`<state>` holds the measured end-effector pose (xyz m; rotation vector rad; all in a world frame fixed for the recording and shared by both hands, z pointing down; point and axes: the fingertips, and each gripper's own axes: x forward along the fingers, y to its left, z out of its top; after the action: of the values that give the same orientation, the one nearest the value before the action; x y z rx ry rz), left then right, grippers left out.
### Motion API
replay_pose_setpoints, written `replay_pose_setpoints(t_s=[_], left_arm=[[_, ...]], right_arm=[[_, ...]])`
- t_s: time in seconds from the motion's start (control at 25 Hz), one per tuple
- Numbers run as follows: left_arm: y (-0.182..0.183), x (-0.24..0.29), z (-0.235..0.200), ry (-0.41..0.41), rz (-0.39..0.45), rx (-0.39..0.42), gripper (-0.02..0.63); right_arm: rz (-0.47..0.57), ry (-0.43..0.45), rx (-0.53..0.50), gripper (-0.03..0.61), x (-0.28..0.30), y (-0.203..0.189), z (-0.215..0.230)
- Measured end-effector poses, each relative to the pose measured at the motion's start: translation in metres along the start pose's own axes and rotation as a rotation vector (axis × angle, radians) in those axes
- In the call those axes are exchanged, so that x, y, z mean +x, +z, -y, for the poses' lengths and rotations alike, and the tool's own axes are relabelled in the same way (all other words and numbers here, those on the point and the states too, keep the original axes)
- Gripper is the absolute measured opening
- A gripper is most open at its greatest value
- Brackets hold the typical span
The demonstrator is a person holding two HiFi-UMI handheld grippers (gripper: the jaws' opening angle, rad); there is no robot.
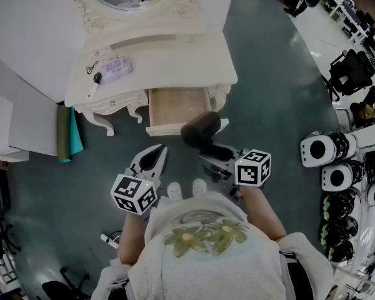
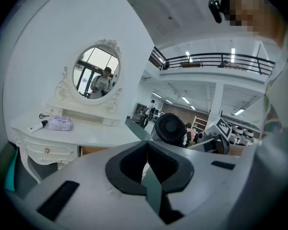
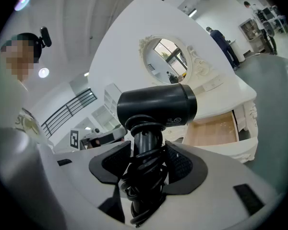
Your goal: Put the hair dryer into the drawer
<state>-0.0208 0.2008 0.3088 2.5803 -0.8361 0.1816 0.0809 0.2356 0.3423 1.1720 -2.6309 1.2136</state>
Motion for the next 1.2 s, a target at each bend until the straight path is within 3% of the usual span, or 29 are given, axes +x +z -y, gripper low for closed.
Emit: replay_pose_setpoints(t_s=[0.52,1.2], left_arm=[[-0.006,0.007,0.02,0.011,0.001,0.003,0.011],[-0.02,0.016,0.028,0.117,0.035,-0.036,0.011]], right_arm=[[-0.023,0.004,-0.042,0.216,-0.019,-0.005,0.005],[-0.114,0.053,-0.096,0.216,-0.027,-0.003,0.03]])
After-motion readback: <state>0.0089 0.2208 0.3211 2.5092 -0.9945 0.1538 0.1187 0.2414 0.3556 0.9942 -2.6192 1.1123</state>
